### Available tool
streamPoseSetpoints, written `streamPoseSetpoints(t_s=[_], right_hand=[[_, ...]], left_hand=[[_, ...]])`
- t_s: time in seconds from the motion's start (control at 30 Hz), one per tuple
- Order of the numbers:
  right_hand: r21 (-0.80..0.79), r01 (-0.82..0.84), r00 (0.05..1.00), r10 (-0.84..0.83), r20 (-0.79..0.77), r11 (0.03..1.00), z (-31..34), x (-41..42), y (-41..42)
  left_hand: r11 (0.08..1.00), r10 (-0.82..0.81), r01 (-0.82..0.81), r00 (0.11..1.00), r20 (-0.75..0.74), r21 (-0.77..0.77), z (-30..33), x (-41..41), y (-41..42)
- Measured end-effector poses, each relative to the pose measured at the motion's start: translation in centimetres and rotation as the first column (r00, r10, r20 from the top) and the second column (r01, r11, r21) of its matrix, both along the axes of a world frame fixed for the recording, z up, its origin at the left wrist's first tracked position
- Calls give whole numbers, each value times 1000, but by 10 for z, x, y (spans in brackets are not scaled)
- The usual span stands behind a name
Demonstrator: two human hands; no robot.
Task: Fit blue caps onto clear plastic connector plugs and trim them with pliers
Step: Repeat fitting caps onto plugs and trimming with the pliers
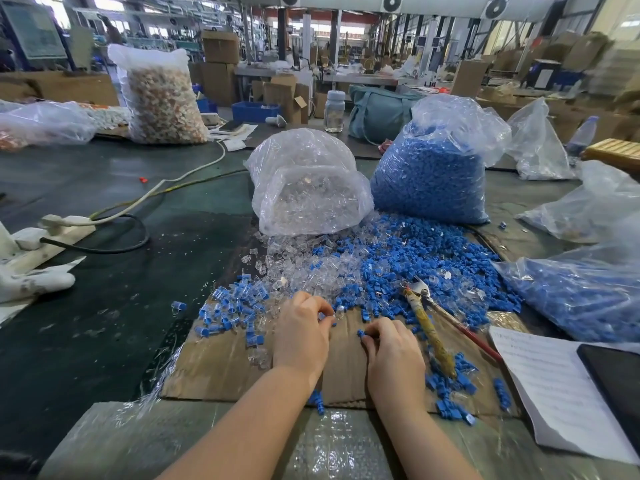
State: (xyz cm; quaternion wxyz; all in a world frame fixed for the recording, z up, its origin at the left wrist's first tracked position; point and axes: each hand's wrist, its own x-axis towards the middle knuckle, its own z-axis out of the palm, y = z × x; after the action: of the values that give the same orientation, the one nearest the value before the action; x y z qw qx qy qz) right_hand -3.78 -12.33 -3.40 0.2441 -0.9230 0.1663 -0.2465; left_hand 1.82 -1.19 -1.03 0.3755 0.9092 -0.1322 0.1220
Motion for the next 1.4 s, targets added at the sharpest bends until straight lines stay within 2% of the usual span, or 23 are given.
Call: streamPoseSetpoints(t_s=[0.1, 0.23, 0.43, 0.63, 0.87, 1.0, 1.17, 1.23, 1.3, 1.4], right_hand=[[6, -4, 1000, 4, -1, 1000, 0, 0, 1], [22, -21, 1000, 21, -15, 1000, 0, -1, 0], [-15, -14, 1000, 14, 0, 1000, 5, -4, 2], [27, -45, 999, 45, 21, 999, 9, -6, 4], [33, -53, 999, 53, 5, 998, 8, -6, 4], [45, -49, 998, 47, 29, 998, 7, -6, 4], [68, -33, 997, 29, 68, 997, 4, -5, 3], [99, -27, 997, 20, 73, 995, 3, -5, 3], [115, -27, 997, 20, 68, 993, 2, -4, 3], [110, -56, 994, 46, 95, 992, 3, -5, 3]], left_hand=[[987, -42, 34, 998, -43, -159, 0, -11, 1], [972, -78, 59, 994, -79, -225, -7, -21, 5], [974, -95, 82, 994, -54, -212, -5, -21, 4], [961, -24, 3, 997, -71, -278, 1, -18, 12], [998, -33, 33, 999, 12, -49, -5, -19, 15], [981, -163, 158, 986, 33, 115, -4, -14, 2], [947, -234, 228, 972, 0, 226, -5, -10, -7], [959, -229, 225, 973, 5, 170, -6, -11, -8], [980, -195, 196, 981, -20, 35, -5, -14, -7], [973, -176, 148, 972, -153, -177, -3, -17, -6]])
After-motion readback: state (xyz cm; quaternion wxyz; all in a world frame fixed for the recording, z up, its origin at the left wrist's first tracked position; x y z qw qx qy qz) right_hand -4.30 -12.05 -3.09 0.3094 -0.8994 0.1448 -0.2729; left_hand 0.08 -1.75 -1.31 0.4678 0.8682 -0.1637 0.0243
